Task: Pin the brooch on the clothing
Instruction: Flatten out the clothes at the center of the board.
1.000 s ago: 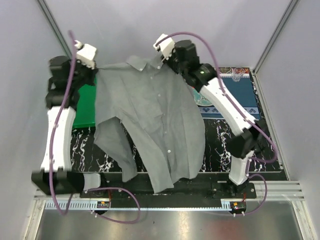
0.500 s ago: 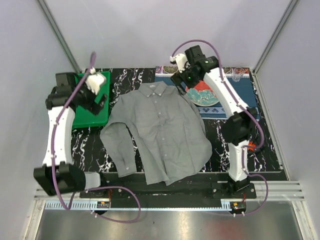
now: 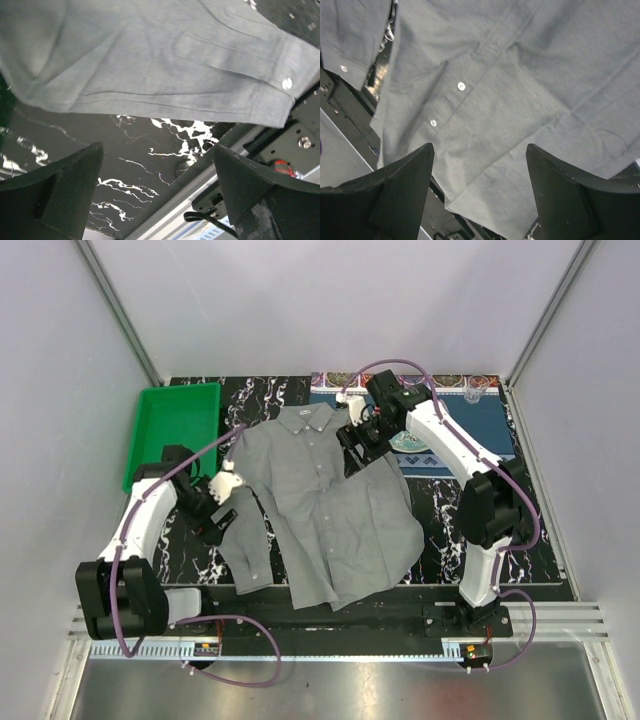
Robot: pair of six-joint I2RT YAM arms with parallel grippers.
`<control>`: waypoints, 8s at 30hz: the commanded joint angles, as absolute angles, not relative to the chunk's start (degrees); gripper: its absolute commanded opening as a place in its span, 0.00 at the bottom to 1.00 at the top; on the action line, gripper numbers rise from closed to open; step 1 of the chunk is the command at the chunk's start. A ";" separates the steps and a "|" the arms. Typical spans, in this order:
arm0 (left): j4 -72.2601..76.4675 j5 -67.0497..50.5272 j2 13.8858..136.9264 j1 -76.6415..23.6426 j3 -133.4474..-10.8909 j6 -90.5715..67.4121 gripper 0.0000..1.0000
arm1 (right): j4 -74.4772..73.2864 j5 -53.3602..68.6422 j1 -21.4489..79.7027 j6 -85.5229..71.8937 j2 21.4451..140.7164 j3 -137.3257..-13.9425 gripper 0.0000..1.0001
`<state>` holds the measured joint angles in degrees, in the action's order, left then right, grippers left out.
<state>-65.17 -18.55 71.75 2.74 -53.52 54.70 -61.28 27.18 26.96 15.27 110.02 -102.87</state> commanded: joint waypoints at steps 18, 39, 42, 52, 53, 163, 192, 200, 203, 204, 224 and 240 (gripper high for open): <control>-44.31 -18.46 86.65 17.75 -58.54 35.16 0.75 | -53.88 30.77 29.00 9.93 111.71 -110.75 0.77; -34.89 -25.65 89.74 17.05 -53.70 34.01 0.24 | -54.93 30.41 27.69 10.46 111.97 -110.39 0.77; -35.24 -25.15 89.30 16.44 -53.79 33.76 0.21 | -54.84 30.41 27.60 10.63 111.80 -110.21 0.77; -37.44 -26.80 89.22 15.29 -56.94 32.35 0.00 | -54.93 30.85 26.28 11.69 109.95 -109.16 0.77; -39.36 -27.42 86.77 14.07 -57.82 32.60 0.00 | -54.84 30.94 25.93 11.86 109.60 -108.90 0.77; -34.98 2.46 100.63 -29.79 -61.18 50.62 0.74 | -67.50 23.03 6.86 16.35 111.27 -101.42 0.58; -36.65 -1.13 80.51 -16.00 -50.97 69.52 0.86 | -56.70 28.92 10.01 9.59 112.05 -88.33 0.56; -37.27 -1.49 79.63 -16.00 -51.77 68.29 0.87 | -51.77 28.57 14.94 5.63 118.91 -89.73 0.52; -37.27 -1.49 79.37 -16.00 -51.51 67.77 0.87 | -51.94 27.69 14.94 5.27 120.32 -90.44 0.53; -37.27 -1.58 79.37 -16.00 -51.42 67.76 0.87 | -51.94 27.25 14.94 5.62 120.32 -90.27 0.54; -32.26 -0.35 82.79 -15.47 -46.58 67.06 0.85 | -51.42 27.69 12.92 4.92 121.38 -88.07 0.47; -31.47 -0.26 82.97 -15.47 -45.00 66.18 0.85 | -55.45 26.29 11.61 3.78 113.48 -93.95 0.00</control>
<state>-33.04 0.23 83.40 -15.77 -46.09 66.94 -52.14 27.42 12.71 2.94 121.89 -88.47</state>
